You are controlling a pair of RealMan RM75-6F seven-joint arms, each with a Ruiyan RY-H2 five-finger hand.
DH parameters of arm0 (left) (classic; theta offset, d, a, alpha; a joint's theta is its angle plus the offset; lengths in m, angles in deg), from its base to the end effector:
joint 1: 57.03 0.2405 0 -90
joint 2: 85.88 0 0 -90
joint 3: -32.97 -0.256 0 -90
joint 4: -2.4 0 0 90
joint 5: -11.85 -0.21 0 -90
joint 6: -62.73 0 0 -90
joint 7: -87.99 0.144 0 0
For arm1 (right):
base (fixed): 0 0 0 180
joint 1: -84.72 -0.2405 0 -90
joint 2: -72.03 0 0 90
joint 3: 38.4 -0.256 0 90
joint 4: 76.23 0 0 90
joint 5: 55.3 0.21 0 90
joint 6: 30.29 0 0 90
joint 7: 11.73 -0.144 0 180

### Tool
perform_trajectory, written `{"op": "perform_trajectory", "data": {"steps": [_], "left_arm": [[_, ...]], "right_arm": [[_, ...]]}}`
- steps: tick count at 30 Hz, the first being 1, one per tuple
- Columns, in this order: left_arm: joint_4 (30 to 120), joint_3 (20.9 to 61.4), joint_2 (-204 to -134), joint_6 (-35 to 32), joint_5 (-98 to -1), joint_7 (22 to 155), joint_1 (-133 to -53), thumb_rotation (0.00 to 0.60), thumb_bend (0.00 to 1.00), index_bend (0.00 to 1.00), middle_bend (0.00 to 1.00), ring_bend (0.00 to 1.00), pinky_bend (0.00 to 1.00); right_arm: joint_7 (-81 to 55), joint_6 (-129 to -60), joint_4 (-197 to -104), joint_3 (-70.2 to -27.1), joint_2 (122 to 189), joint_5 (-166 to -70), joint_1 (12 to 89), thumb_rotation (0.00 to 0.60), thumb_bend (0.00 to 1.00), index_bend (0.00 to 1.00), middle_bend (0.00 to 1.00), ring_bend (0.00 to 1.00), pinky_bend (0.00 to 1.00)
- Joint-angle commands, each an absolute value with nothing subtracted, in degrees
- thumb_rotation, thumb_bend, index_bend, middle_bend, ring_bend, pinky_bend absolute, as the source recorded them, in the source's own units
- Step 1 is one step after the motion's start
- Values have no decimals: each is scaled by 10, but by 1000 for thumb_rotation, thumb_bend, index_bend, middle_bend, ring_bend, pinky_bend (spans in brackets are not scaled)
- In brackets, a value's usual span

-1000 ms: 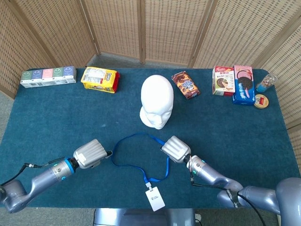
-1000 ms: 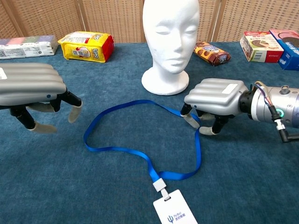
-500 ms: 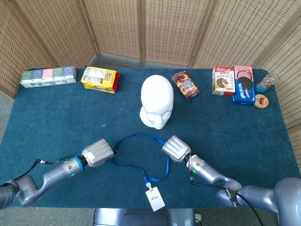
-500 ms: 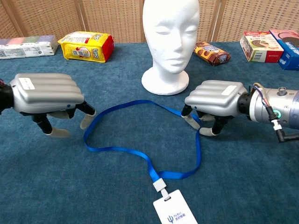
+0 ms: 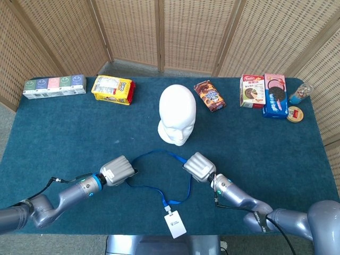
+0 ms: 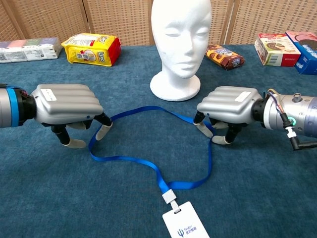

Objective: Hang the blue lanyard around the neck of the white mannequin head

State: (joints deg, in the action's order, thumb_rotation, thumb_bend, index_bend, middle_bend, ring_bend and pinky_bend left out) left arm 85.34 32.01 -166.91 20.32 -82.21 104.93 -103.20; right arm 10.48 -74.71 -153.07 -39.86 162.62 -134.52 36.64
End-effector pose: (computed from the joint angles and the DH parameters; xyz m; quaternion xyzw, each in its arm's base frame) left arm -0.1651 0.3043 -0.0271 -0.9212 -0.1350 -0.2389 0.2757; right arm -0.1495 -0.3261 -0.0608 0.8859 -0.2017 0.2629 0.3247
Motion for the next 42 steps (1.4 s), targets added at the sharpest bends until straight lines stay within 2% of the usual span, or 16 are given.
{"op": "perform_trajectory", "data": {"steps": [1,18,42], "left_arm": [[849,320,-1673,203,-819,1051,-1035,600,303,472,991,1000,892],[837,312,-1686,205,-805,1044,-1048,600,303,472,991,1000,892],[856,297,-1666,203,-797,1034,-1056,600,304,472,992,1000,892]], "right_arm": [[104,-747,-1530,-399,1626,-1345,366,600,442,635,1000,1000,1000],[99,-744,-1525,-397,1626,-1341,369,600,442,638,1000,1000,1000],[97,-745,-1524,-398,1626,-1341,370,600,443,641,1000,1000,1000]]}}
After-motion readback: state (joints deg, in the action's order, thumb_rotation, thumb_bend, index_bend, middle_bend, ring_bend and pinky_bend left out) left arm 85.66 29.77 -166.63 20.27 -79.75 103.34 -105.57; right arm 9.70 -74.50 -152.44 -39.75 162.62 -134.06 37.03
